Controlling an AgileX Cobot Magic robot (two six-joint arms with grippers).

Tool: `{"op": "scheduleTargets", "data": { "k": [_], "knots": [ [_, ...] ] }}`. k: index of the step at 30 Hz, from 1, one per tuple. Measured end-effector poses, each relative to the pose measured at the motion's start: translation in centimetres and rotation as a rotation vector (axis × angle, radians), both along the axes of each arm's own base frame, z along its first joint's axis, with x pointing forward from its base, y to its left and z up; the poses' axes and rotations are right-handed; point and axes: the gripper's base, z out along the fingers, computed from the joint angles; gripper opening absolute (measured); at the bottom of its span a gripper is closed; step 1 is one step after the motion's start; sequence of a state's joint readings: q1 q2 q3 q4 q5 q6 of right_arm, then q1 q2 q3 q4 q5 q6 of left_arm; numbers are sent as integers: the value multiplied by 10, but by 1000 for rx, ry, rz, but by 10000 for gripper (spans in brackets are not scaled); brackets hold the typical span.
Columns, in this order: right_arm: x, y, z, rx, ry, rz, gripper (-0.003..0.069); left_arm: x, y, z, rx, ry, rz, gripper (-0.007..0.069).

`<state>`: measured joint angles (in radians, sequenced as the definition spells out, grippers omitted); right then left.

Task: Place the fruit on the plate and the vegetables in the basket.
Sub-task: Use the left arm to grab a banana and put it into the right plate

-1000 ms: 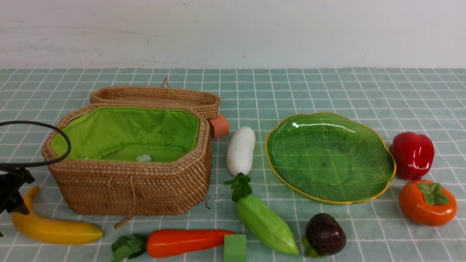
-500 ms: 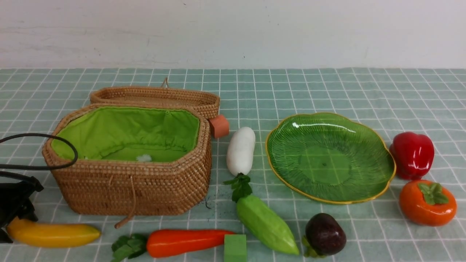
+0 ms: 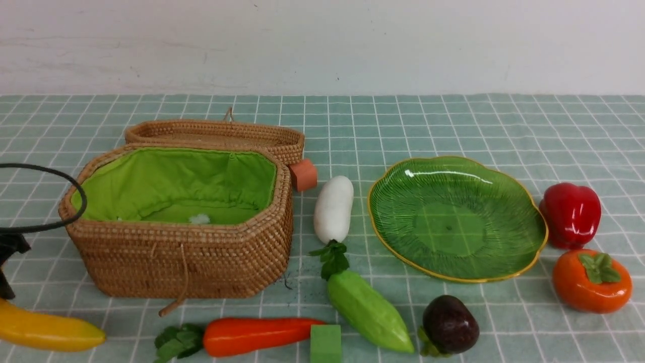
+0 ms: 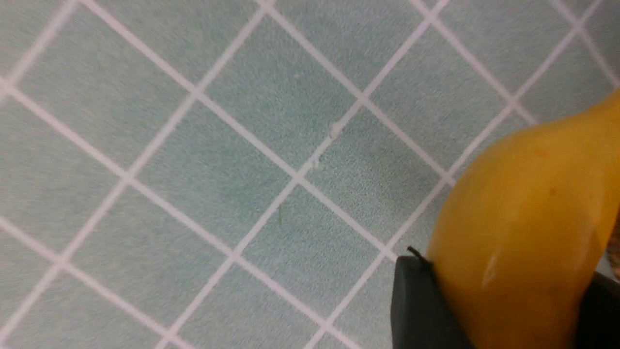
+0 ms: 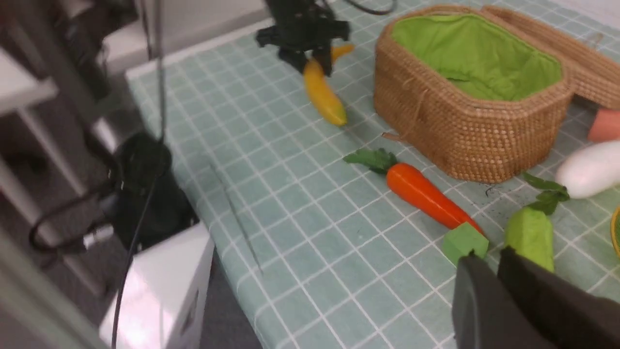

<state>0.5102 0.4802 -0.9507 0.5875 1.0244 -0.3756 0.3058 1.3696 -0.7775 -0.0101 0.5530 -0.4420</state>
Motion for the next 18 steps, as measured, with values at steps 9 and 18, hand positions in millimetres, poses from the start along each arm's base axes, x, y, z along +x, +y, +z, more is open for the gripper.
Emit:
{"op": "scheduleTargets", "data": {
  "k": [9,18],
  "knots": [
    [9,-15,7,0,19,-230,85,-62,-110,103,110,-346,-734,306],
    [9,-27,7,-30,103,-363,87,-25,-232,129,214,-382,-1272,306]
  ]
}}
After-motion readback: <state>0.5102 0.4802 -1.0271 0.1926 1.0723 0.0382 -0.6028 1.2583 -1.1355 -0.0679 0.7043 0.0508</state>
